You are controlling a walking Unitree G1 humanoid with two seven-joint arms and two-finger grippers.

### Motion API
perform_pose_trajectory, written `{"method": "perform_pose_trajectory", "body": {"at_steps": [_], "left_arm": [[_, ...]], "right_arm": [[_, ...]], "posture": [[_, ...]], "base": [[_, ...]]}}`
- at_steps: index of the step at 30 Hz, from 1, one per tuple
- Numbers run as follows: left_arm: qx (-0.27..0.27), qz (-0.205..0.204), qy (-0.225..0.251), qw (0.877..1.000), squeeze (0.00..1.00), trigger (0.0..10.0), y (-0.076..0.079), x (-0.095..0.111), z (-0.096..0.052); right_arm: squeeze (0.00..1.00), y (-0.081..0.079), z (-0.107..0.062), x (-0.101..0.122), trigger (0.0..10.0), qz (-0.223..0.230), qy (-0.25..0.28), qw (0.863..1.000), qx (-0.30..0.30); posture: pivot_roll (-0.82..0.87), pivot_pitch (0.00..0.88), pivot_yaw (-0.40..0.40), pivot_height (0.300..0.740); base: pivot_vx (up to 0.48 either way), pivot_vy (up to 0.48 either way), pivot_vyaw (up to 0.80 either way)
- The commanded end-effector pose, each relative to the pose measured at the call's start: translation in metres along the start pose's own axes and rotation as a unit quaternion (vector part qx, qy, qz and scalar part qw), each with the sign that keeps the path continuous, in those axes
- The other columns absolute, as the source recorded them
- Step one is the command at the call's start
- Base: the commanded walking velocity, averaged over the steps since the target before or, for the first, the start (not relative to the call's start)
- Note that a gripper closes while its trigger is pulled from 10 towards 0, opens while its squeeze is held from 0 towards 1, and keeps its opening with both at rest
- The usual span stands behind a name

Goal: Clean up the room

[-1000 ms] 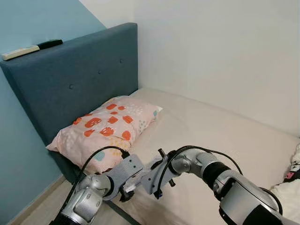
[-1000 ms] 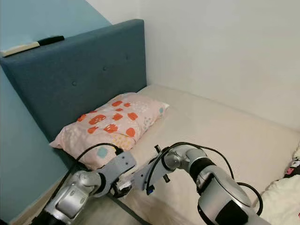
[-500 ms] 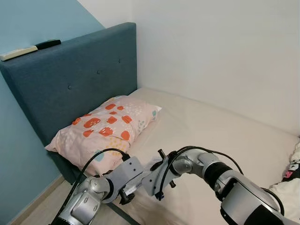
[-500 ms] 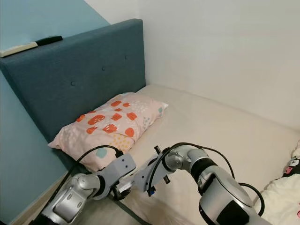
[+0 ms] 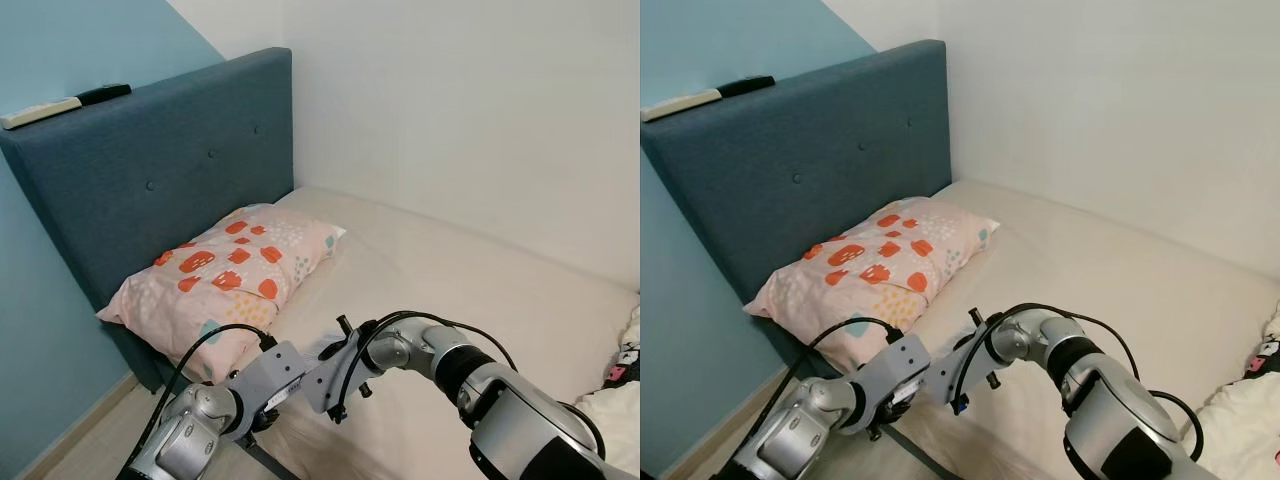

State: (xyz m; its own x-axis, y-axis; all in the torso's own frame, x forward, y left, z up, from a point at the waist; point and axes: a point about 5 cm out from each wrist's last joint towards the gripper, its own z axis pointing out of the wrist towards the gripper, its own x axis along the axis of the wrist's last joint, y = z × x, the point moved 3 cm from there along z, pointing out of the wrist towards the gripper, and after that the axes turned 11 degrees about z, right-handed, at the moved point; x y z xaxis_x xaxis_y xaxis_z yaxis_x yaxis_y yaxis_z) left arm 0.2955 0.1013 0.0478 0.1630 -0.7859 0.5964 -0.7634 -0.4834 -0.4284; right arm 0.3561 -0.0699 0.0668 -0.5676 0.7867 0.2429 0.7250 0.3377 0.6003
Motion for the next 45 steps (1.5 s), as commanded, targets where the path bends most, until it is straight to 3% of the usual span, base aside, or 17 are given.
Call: {"method": "perform_pose_trajectory", "body": {"at_steps": [1,5,8,20,21,22,35,38,41,42,43,45], "left_arm": [[0.038,-0.019,-0.014,0.999,0.00,10.0,-0.012,-0.008,-0.001],[0.046,-0.019,-0.009,0.999,0.00,10.0,-0.015,-0.007,-0.001],[0.084,-0.030,0.022,0.996,0.00,10.0,-0.025,0.003,-0.001],[0.084,-0.026,0.041,0.995,0.00,10.0,-0.026,0.010,-0.002],[0.086,-0.028,0.044,0.995,0.00,2.7,-0.027,0.010,-0.002],[0.088,-0.032,0.049,0.994,0.00,0.0,-0.027,0.011,-0.003],[0.110,-0.071,0.077,0.988,0.00,0.0,-0.033,0.015,-0.005],[0.132,-0.116,0.095,0.980,0.00,0.0,-0.038,0.014,-0.006],[0.136,-0.133,0.122,0.974,0.00,0.0,-0.038,0.015,-0.009],[0.136,-0.132,0.129,0.973,0.00,0.0,-0.038,0.015,-0.010],[0.134,-0.130,0.134,0.973,0.00,0.0,-0.037,0.016,-0.011],[0.132,-0.126,0.137,0.974,0.00,0.0,-0.035,0.016,-0.012]], "right_arm": [[0.00,0.002,0.001,0.007,10.0,-0.004,0.018,1.000,-0.001],[0.00,0.002,0.001,0.008,10.0,-0.003,0.019,1.000,-0.001],[0.00,0.001,0.002,0.008,10.0,-0.003,0.020,1.000,0.001],[0.00,-0.001,0.003,0.009,10.0,-0.003,0.020,1.000,0.007],[0.00,-0.001,0.003,0.009,10.0,-0.003,0.020,1.000,0.007],[0.00,-0.001,0.003,0.009,10.0,-0.003,0.020,1.000,0.007],[0.00,-0.003,0.003,0.008,10.0,0.001,0.020,1.000,0.006],[0.00,-0.003,0.003,0.009,10.0,0.022,0.029,0.999,0.004],[0.00,-0.006,0.003,0.011,10.0,0.067,0.049,0.997,0.011],[0.94,-0.006,0.003,0.011,10.0,0.079,0.054,0.995,0.013],[1.00,-0.007,0.003,0.011,10.0,0.087,0.056,0.995,0.014],[1.00,-0.008,0.002,0.010,10.0,0.087,0.054,0.995,0.018]], "posture": [[-0.03,0.092,-0.019,0.740],[-0.03,0.092,-0.019,0.740],[-0.03,0.093,-0.019,0.740],[-0.03,0.092,-0.019,0.740],[-0.03,0.092,-0.019,0.740],[-0.03,0.092,-0.019,0.740],[-0.02,0.082,-0.019,0.740],[-0.02,0.081,-0.018,0.740],[-0.02,0.081,-0.018,0.740],[-0.02,0.081,-0.018,0.740],[-0.02,0.081,-0.018,0.740],[-0.02,0.081,-0.018,0.740]], "base": [[0.000,0.000,0.00],[0.000,0.000,0.00],[0.000,0.000,0.00],[0.000,0.000,0.00],[0.000,0.000,0.00],[0.000,0.000,0.00],[0.000,0.000,0.00],[0.000,0.000,0.00],[0.000,0.000,0.00],[0.000,0.000,0.00],[0.000,0.000,0.00],[0.000,0.000,0.00]]}}
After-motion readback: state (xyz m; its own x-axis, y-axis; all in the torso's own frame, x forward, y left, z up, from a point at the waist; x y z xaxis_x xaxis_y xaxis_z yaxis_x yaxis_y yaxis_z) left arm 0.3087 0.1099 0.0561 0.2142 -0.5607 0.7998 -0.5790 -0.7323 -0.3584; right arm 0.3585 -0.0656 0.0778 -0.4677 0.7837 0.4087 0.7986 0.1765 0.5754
